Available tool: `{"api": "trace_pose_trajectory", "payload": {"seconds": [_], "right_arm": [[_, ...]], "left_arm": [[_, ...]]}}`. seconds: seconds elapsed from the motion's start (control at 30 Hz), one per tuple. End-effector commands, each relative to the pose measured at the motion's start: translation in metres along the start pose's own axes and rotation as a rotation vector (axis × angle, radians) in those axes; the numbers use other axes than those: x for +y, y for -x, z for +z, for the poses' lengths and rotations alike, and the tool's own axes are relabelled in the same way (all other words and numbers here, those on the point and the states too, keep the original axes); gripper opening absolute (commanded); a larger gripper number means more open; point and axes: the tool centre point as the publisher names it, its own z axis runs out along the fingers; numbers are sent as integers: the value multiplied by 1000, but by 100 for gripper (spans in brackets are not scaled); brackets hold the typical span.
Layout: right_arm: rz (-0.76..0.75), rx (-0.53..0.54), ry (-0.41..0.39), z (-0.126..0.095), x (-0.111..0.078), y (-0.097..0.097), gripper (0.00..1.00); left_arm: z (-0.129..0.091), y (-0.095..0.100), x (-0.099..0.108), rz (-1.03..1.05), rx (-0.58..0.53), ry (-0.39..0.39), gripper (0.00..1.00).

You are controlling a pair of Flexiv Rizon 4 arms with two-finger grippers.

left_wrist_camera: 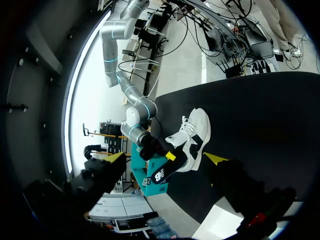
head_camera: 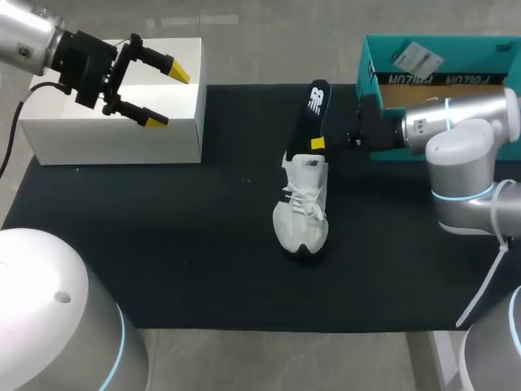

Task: Take the shoe out of the shoebox, open the shoe tongue, remove and reinsert the insole, then place the shoe into the shoebox

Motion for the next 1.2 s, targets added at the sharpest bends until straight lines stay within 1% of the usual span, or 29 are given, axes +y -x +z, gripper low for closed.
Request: {"api": "trace_pose_trajectory", "payload": {"seconds": [0.03,0.13,0.37,0.57,0.67,0.73,0.77,0.8,0.9,1.1,1.2], "right_arm": [[5,-9,-38,3,-6,-3,0],[10,-15,-72,7,-15,-4,0],[37,-12,-90,10,-31,-8,0],[49,-11,-112,8,-39,-11,0],[58,0,-102,7,-40,-12,0],[56,0,-96,6,-36,-12,0],[49,-1,-92,6,-32,-11,22],[43,-2,-89,5,-29,-10,29],[21,-6,-85,4,-17,-7,32],[-17,-14,-76,4,3,3,29],[-28,-25,-67,3,10,6,25]], "left_arm": [[0,0,1,0,3,-1,100],[0,0,1,0,3,-1,100],[0,0,1,0,3,-1,100],[0,0,1,0,3,-1,100],[0,0,1,0,3,-1,100],[0,0,1,0,3,-1,100],[0,0,1,0,3,-1,100],[0,0,1,0,3,-1,100],[0,0,1,0,3,-1,100],[0,0,1,0,3,-1,100],[0,0,1,0,3,-1,100]]}}
